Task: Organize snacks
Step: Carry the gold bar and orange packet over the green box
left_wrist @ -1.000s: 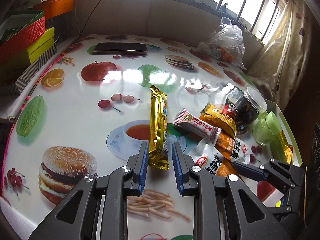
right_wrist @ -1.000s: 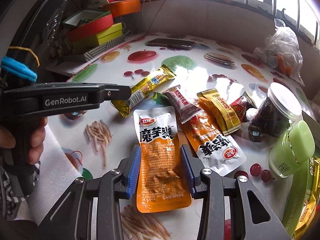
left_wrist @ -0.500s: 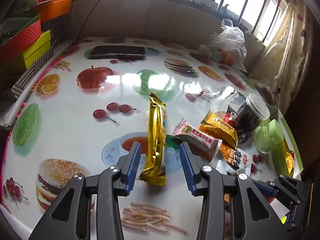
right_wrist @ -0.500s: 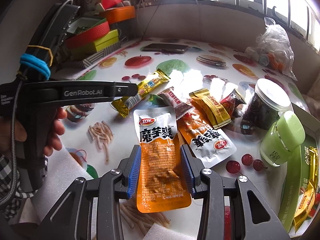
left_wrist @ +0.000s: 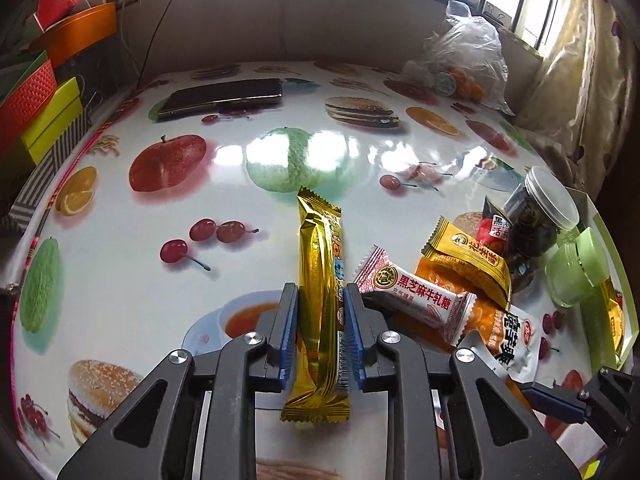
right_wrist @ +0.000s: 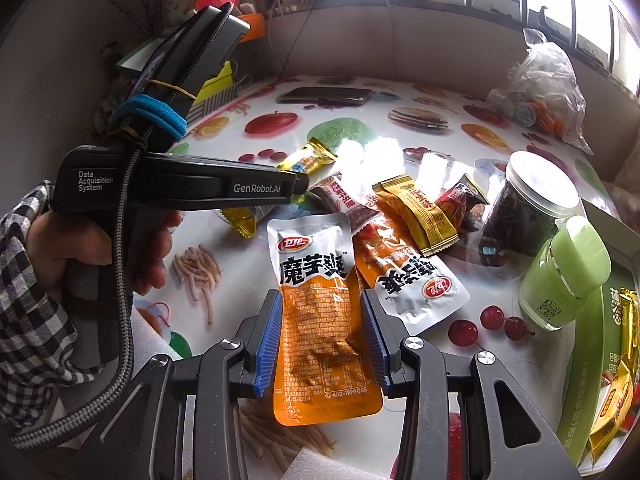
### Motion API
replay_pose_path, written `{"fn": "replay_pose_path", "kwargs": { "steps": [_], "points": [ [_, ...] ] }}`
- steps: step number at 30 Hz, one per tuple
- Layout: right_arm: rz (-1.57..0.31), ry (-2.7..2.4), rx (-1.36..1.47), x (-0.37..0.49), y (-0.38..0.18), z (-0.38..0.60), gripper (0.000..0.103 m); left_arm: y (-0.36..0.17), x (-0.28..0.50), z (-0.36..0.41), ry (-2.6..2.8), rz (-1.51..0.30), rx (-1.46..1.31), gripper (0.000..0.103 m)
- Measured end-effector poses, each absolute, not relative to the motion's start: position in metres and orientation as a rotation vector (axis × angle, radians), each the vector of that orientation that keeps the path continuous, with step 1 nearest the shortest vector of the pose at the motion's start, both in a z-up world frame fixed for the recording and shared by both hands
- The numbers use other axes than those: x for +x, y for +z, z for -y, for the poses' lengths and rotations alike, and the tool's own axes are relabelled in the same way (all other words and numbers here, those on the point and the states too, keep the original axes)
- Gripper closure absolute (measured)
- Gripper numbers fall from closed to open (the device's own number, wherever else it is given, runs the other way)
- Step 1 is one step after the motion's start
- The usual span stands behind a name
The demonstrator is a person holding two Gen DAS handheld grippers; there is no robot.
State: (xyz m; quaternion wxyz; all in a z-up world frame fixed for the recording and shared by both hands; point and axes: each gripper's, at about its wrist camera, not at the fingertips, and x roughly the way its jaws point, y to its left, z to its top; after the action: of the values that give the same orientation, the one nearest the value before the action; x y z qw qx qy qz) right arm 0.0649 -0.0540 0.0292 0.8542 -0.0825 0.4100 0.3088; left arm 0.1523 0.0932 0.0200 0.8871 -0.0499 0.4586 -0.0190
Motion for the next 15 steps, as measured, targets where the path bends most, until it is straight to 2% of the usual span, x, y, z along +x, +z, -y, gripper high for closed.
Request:
{"fn": "replay_pose_path", "kwargs": {
  "steps": [15],
  "points": [
    [-0.821, 0.634, -0.158, 0.05, 0.045, 0.062, 0.065, 0.047, 0.119, -0.093, -0.059, -0.886, -0.125, 0.079]
  ]
}}
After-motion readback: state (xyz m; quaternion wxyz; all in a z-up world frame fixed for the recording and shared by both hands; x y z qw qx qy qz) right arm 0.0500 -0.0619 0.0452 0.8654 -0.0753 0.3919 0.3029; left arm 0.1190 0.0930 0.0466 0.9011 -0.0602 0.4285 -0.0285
